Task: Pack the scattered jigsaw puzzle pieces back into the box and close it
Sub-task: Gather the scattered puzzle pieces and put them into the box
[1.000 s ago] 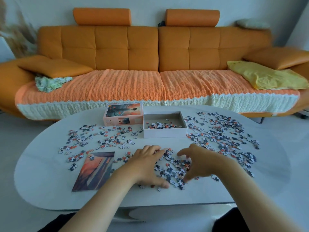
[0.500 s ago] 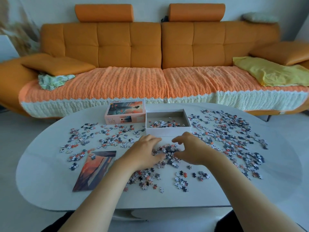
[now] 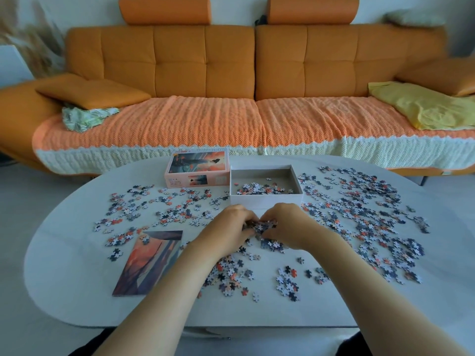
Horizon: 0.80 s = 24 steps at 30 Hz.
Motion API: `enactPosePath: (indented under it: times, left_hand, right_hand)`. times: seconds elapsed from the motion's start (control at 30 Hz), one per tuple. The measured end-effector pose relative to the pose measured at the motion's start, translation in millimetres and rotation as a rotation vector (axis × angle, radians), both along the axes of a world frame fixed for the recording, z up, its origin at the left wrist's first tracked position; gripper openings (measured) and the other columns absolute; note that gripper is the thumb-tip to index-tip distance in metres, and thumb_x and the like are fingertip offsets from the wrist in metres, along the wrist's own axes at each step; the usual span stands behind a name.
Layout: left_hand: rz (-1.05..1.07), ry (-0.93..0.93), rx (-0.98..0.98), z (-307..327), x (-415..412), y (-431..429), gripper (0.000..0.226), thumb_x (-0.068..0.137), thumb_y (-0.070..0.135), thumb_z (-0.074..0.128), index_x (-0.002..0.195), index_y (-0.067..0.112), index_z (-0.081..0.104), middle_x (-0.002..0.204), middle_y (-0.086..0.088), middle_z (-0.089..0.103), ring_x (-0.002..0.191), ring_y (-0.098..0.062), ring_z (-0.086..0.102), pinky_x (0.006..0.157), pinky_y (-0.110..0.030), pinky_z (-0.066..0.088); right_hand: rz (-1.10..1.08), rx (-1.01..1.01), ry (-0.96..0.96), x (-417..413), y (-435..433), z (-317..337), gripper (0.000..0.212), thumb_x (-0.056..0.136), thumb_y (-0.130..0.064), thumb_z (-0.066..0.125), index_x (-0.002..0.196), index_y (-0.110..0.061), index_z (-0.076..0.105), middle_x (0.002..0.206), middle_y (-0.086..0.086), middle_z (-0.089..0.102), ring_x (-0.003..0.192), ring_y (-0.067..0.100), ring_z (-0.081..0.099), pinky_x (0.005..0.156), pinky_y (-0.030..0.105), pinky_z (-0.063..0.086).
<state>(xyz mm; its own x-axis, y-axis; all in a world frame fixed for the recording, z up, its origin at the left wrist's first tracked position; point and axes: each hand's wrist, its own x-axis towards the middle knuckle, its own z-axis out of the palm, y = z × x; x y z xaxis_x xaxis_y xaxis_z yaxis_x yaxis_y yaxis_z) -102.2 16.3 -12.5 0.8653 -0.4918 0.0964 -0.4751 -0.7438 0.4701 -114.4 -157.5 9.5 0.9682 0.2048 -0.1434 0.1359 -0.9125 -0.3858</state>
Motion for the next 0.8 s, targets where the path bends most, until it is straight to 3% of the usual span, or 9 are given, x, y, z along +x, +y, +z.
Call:
enactPosePath:
  times: [0.1,0.23,0.33,0.47,0.6,0.67,0.73,0.8]
  left_hand:
    - [0.001,-0.007,-0.052,0.7,1.9,-1.5,0.019,0.088,0.019,0.068,0.106,0.024,0.071,0.1,0.007,0.061,0.089,-0.009,0.056,0.082,-0.024,0.047]
    - [0.018,0.009,-0.132,6.3,10.4,-3.3,0.017,0.088,0.021,0.069,0.105,0.023,0.072,0.096,0.009,0.064,0.082,-0.005,0.059,0.076,-0.022,0.049]
    - [0.044,-0.007,-0.222,15.8,20.2,-6.1,0.015,0.09,0.021,0.067,0.104,0.023,0.072,0.093,0.011,0.065,0.079,0.0,0.058,0.07,-0.016,0.044]
    - [0.087,-0.089,-0.328,29.3,38.4,-11.7,0.018,0.09,0.018,0.067,0.107,0.022,0.071,0.099,0.006,0.065,0.086,-0.009,0.059,0.076,-0.021,0.045]
    - [0.123,-0.22,-0.372,31.7,57.8,-17.2,0.024,0.089,0.012,0.068,0.109,0.023,0.073,0.098,0.001,0.065,0.084,-0.013,0.06,0.078,-0.027,0.049]
    - [0.15,-0.268,-0.367,27.2,65.7,-19.3,0.026,0.089,0.01,0.067,0.111,0.022,0.073,0.098,-0.001,0.064,0.085,-0.015,0.059,0.078,-0.028,0.048]
    - [0.148,-0.252,-0.329,20.7,72.0,-19.4,0.025,0.092,0.012,0.063,0.115,0.019,0.071,0.101,-0.003,0.063,0.089,-0.016,0.057,0.079,-0.026,0.045]
    - [0.121,-0.195,-0.224,11.8,78.2,-18.3,0.027,0.097,0.015,0.056,0.121,0.016,0.067,0.113,-0.004,0.061,0.102,-0.02,0.056,0.088,-0.029,0.043]
  right_hand:
    - [-0.042,0.045,-0.004,3.4,-2.5,0.5,0.019,0.084,-0.02,0.069,0.101,-0.025,0.074,0.097,-0.006,0.064,0.08,0.015,0.061,0.06,0.018,0.047]
    - [-0.068,0.078,-0.037,10.1,-6.8,7.3,0.014,0.084,-0.02,0.07,0.095,-0.028,0.074,0.086,-0.008,0.066,0.073,0.015,0.064,0.06,0.019,0.05]
    - [-0.098,0.144,-0.118,18.6,-11.0,17.5,0.012,0.085,-0.02,0.07,0.091,-0.03,0.075,0.08,-0.005,0.068,0.065,0.013,0.065,0.05,0.012,0.044]
    - [-0.145,0.264,-0.277,36.5,-15.2,27.1,0.011,0.084,-0.014,0.071,0.089,-0.023,0.075,0.081,-0.002,0.066,0.059,0.016,0.063,0.048,0.01,0.042]
    - [-0.149,0.283,-0.463,55.2,-12.5,21.3,0.011,0.084,-0.011,0.072,0.093,-0.015,0.075,0.092,0.001,0.06,0.066,0.011,0.053,0.057,0.008,0.034]
    - [-0.148,0.293,-0.518,62.6,-11.3,16.3,0.015,0.085,-0.009,0.07,0.098,-0.012,0.075,0.096,0.003,0.061,0.072,0.012,0.053,0.064,0.01,0.037]
    - [-0.13,0.269,-0.494,66.9,-11.7,12.4,0.02,0.089,-0.009,0.065,0.107,-0.011,0.072,0.098,0.006,0.061,0.075,0.015,0.053,0.068,0.02,0.041]
    - [-0.081,0.187,-0.386,68.4,-13.3,10.5,0.026,0.095,-0.013,0.057,0.119,-0.016,0.067,0.096,0.005,0.061,0.075,0.017,0.051,0.062,0.022,0.036]
